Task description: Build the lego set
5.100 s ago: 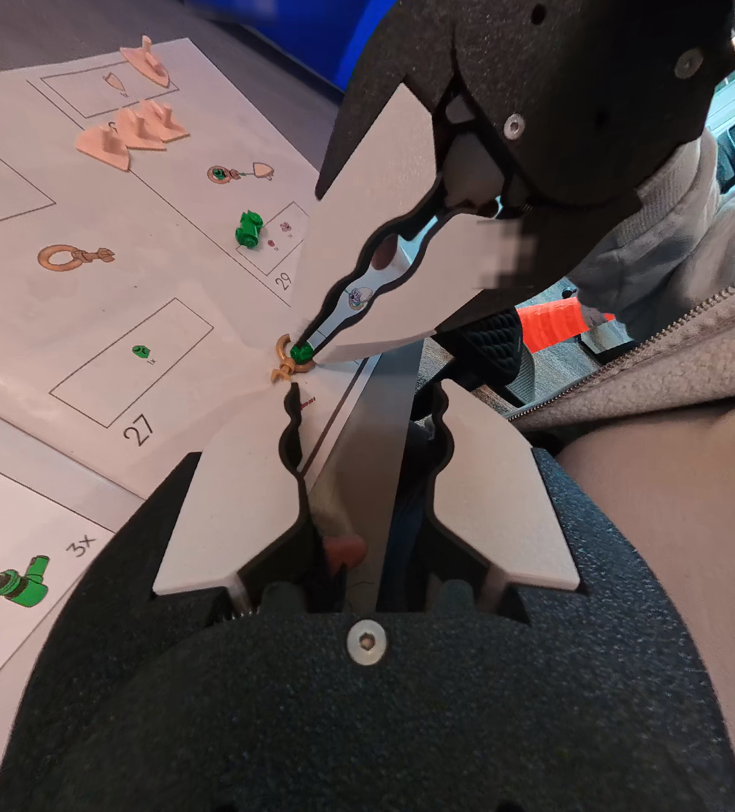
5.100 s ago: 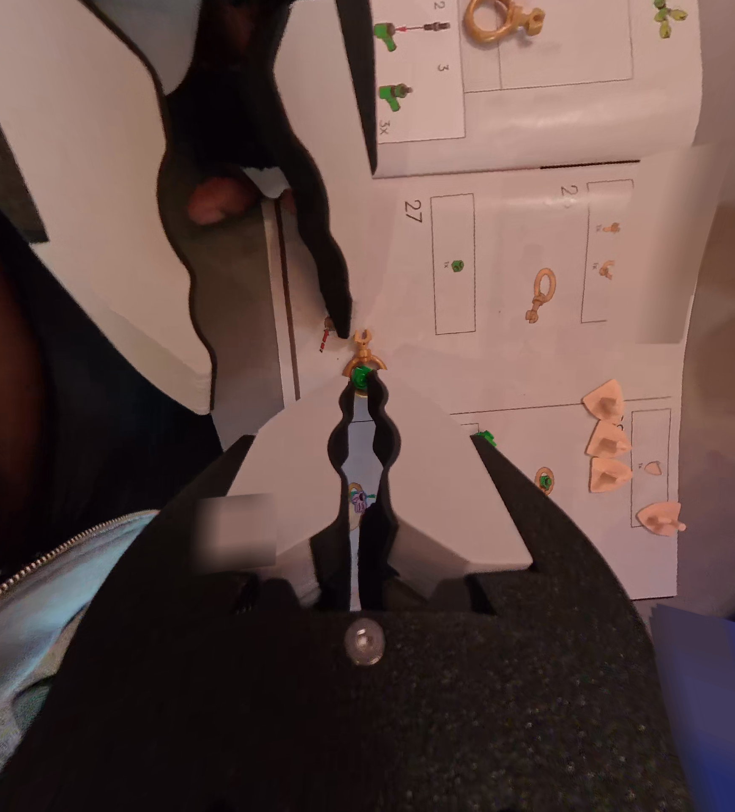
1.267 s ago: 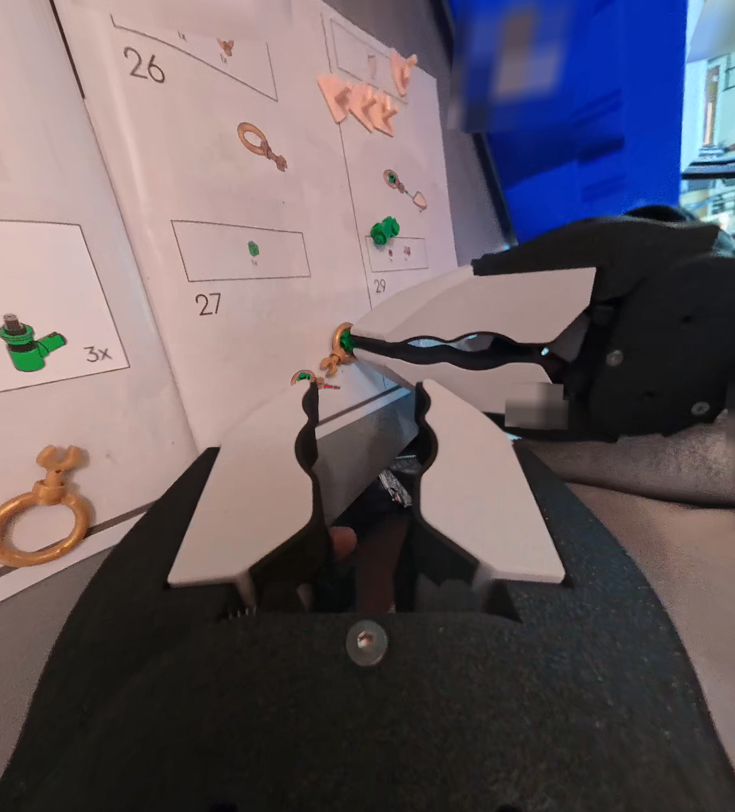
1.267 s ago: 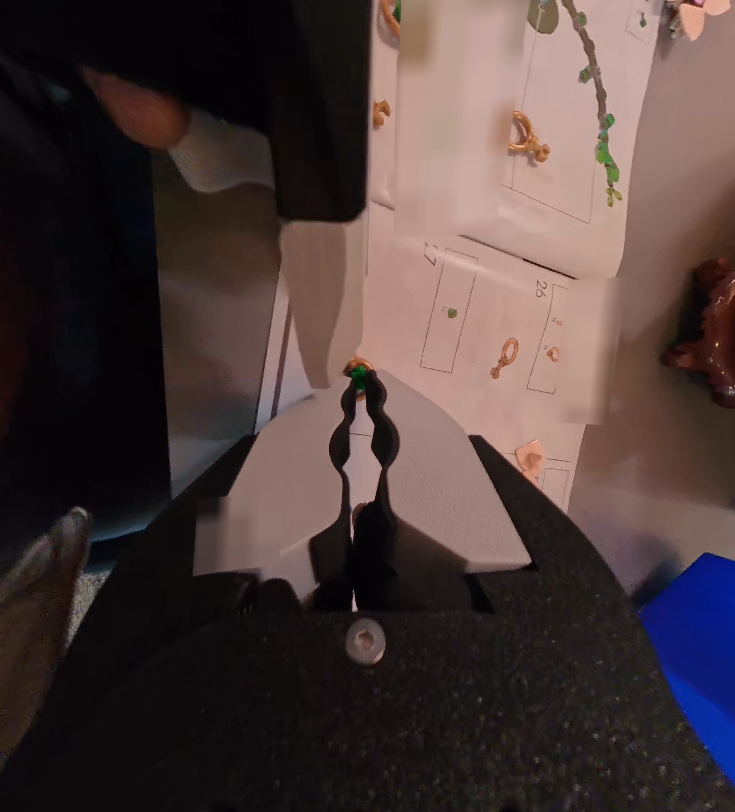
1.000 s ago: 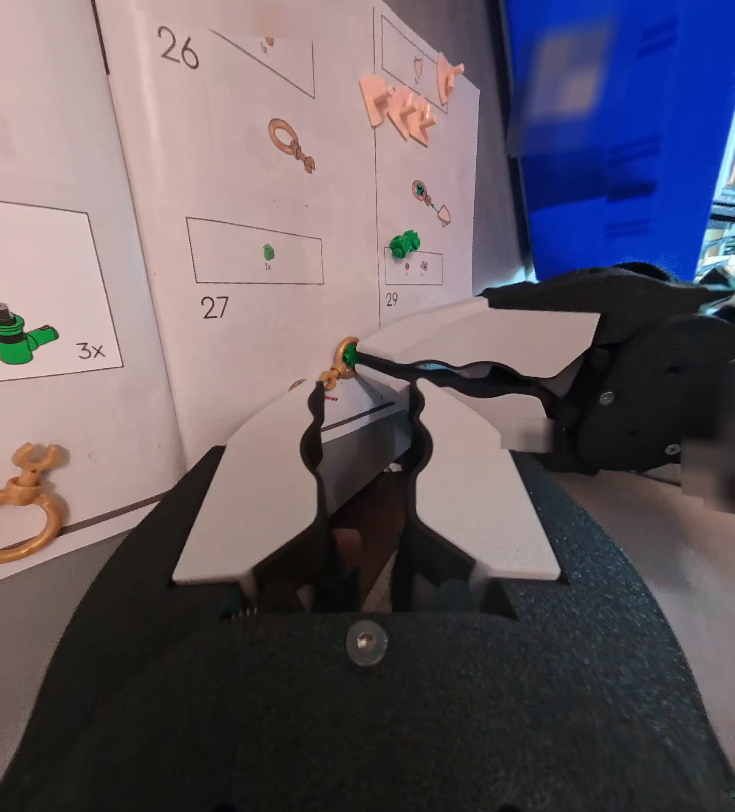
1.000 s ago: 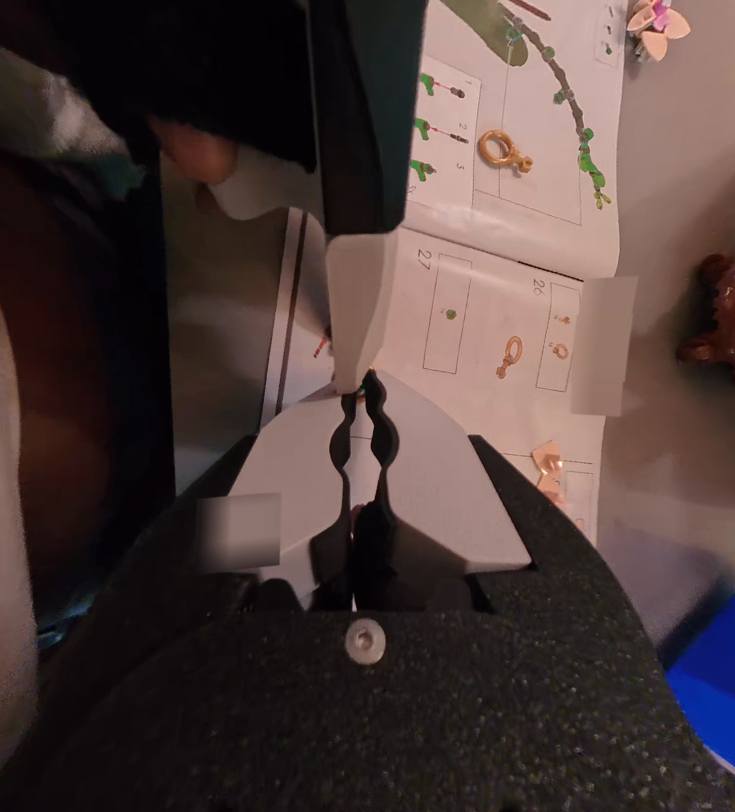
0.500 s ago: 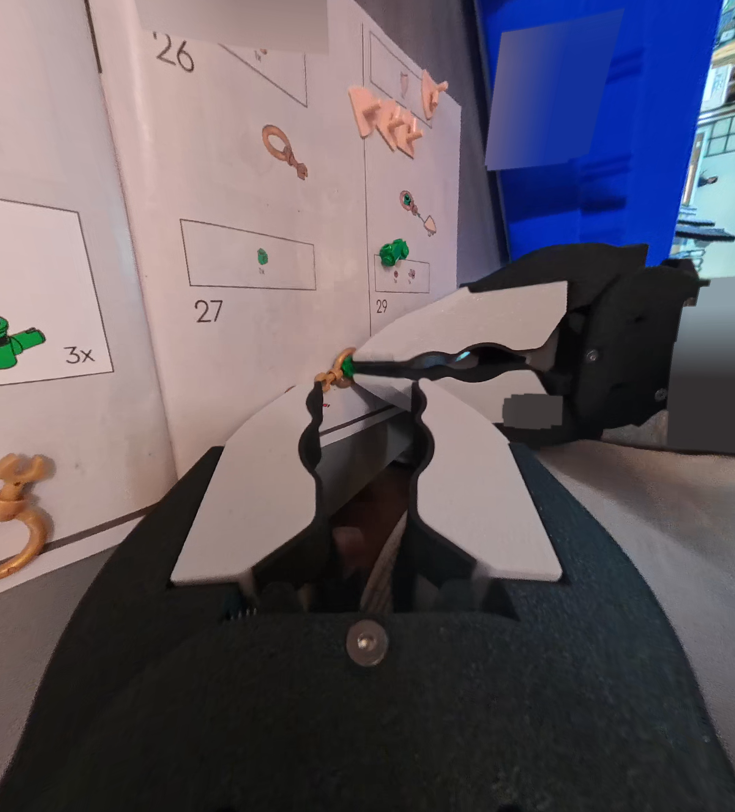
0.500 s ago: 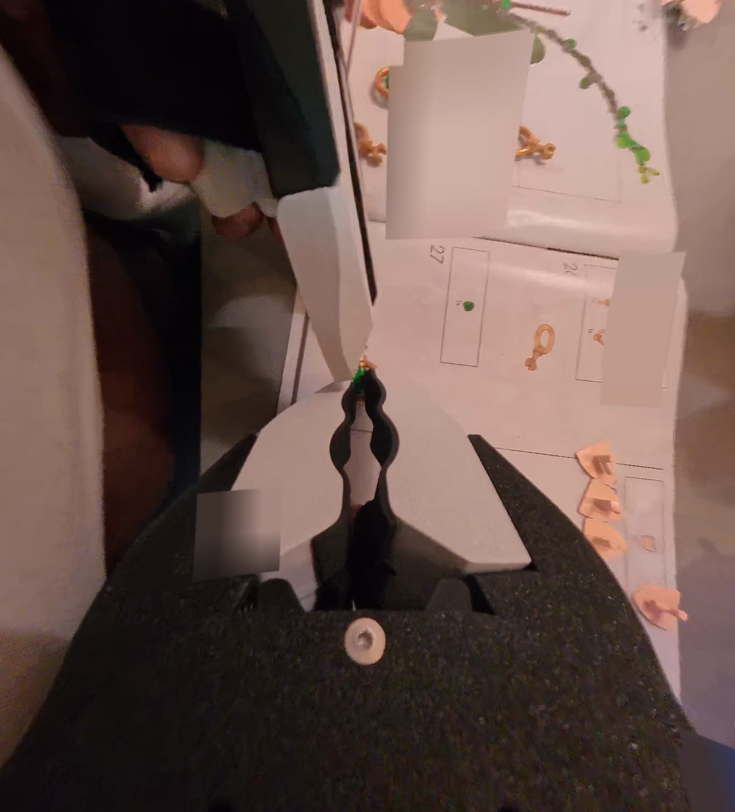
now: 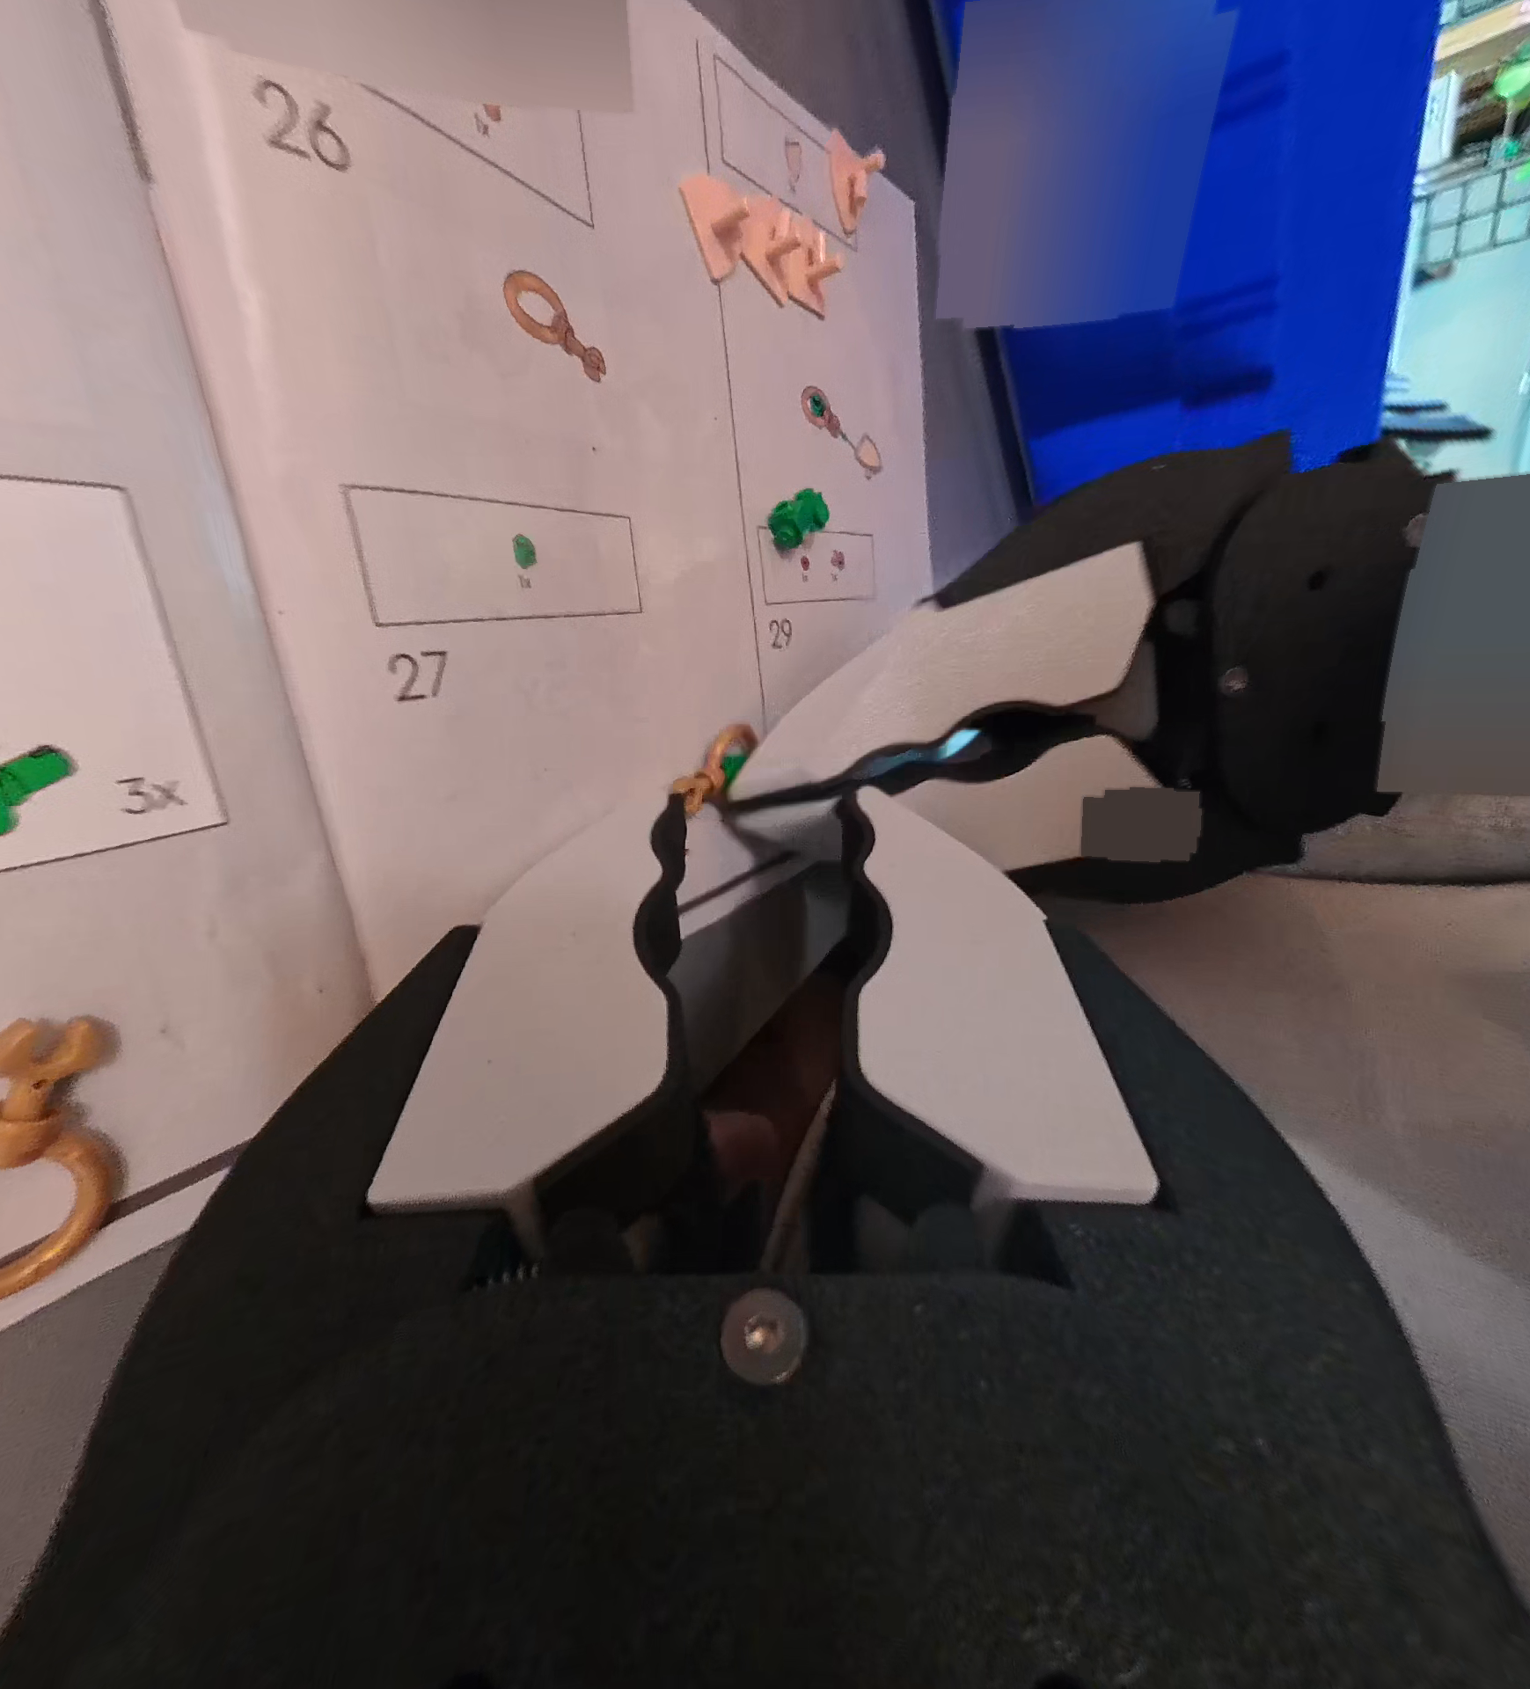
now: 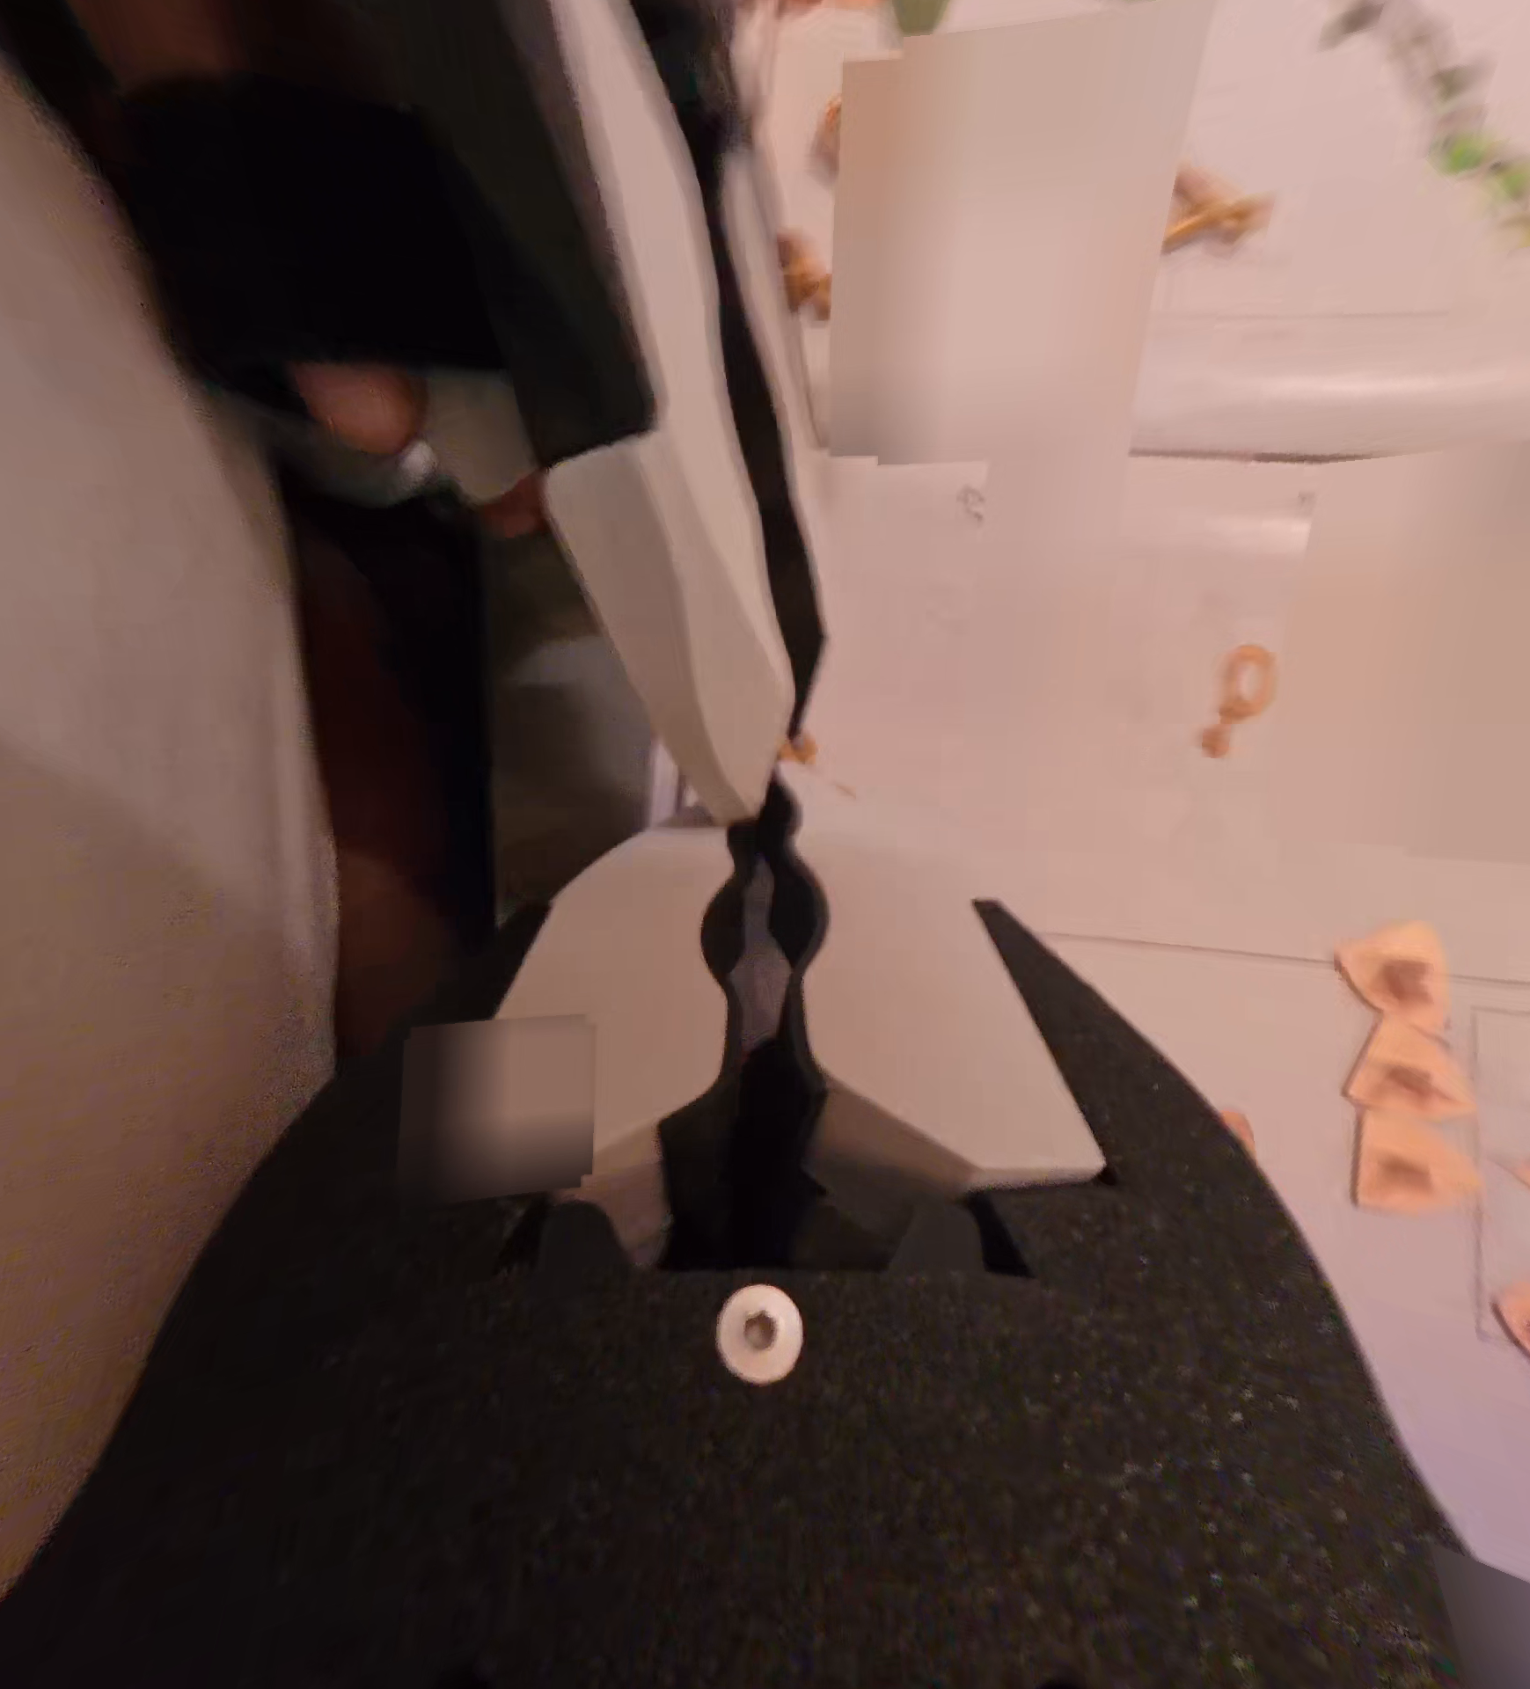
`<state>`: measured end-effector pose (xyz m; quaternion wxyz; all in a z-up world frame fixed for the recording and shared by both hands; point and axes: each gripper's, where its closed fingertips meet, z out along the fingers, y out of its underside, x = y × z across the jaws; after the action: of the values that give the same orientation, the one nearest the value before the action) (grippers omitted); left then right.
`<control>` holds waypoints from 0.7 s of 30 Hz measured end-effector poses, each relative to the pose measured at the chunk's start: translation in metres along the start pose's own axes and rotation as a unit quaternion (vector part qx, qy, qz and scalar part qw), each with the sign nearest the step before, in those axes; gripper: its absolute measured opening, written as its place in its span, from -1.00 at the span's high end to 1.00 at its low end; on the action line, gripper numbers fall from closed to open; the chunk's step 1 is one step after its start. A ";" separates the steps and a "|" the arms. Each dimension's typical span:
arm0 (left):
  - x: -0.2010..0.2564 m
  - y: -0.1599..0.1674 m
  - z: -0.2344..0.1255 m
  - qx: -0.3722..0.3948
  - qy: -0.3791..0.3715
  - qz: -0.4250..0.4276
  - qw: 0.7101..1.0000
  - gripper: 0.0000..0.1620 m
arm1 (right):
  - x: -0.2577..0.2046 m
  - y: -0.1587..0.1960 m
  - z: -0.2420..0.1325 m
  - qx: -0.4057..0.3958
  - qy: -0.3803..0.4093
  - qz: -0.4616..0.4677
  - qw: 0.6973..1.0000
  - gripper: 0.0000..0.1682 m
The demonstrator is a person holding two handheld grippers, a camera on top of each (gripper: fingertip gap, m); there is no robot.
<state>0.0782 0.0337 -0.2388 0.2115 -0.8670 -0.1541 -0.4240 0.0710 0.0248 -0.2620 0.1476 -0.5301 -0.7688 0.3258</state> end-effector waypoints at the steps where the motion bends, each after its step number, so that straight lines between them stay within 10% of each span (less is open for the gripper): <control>1: 0.002 0.001 0.001 -0.006 0.016 -0.012 1.000 0.62 | 0.001 -0.002 0.001 0.008 0.008 -0.003 1.000 1.00; 21: 0.006 0.001 0.002 0.000 0.031 0.006 1.000 0.50 | 0.020 0.010 -0.018 0.004 0.004 -0.011 1.000 0.95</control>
<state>0.0834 0.0347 -0.2358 0.2188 -0.8545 -0.1429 -0.4490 0.0805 0.0519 -0.2573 0.1563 -0.5223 -0.7727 0.3250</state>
